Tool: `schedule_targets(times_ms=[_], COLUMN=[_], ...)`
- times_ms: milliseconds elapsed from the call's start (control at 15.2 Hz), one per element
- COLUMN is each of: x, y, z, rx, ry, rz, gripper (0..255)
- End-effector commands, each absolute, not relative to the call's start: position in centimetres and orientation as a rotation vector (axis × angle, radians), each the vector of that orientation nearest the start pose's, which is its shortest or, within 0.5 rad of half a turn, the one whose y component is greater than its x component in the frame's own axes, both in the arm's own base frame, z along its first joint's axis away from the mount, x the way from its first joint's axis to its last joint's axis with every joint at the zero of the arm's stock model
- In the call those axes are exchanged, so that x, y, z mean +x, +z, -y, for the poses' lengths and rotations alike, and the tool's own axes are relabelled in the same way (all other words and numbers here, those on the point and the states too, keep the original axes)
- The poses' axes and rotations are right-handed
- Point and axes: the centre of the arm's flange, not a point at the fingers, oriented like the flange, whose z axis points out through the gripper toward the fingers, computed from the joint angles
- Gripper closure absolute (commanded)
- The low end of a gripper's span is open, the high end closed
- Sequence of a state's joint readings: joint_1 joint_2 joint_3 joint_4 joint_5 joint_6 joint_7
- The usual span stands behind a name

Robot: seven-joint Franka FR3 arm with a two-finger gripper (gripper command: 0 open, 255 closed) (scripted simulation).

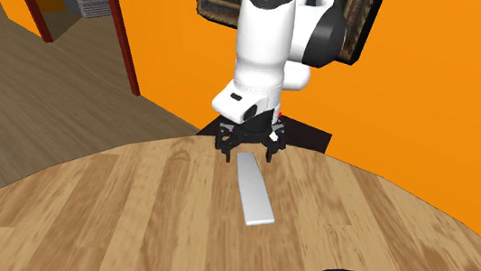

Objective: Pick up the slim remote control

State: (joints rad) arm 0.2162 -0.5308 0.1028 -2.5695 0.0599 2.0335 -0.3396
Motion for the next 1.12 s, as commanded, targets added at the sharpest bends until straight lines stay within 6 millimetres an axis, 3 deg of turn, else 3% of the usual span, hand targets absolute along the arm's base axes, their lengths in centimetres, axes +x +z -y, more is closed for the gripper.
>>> schedule_targets(times_ms=[0,528,660,726,1056], x=[36.3,36.4,36.4,36.4,36.5], y=[41.9,37.6,37.6,37.6,37.6], z=[-13.8,-14.0,-14.0,-14.1,-14.1], rx=[-2.948,-2.941,-2.941,-2.941,-2.941], ry=[-0.005,-0.007,-0.007,-0.007,-0.007], rz=[1.06,1.077,1.077,1.077,1.077], gripper=[0,0,0,255,255])
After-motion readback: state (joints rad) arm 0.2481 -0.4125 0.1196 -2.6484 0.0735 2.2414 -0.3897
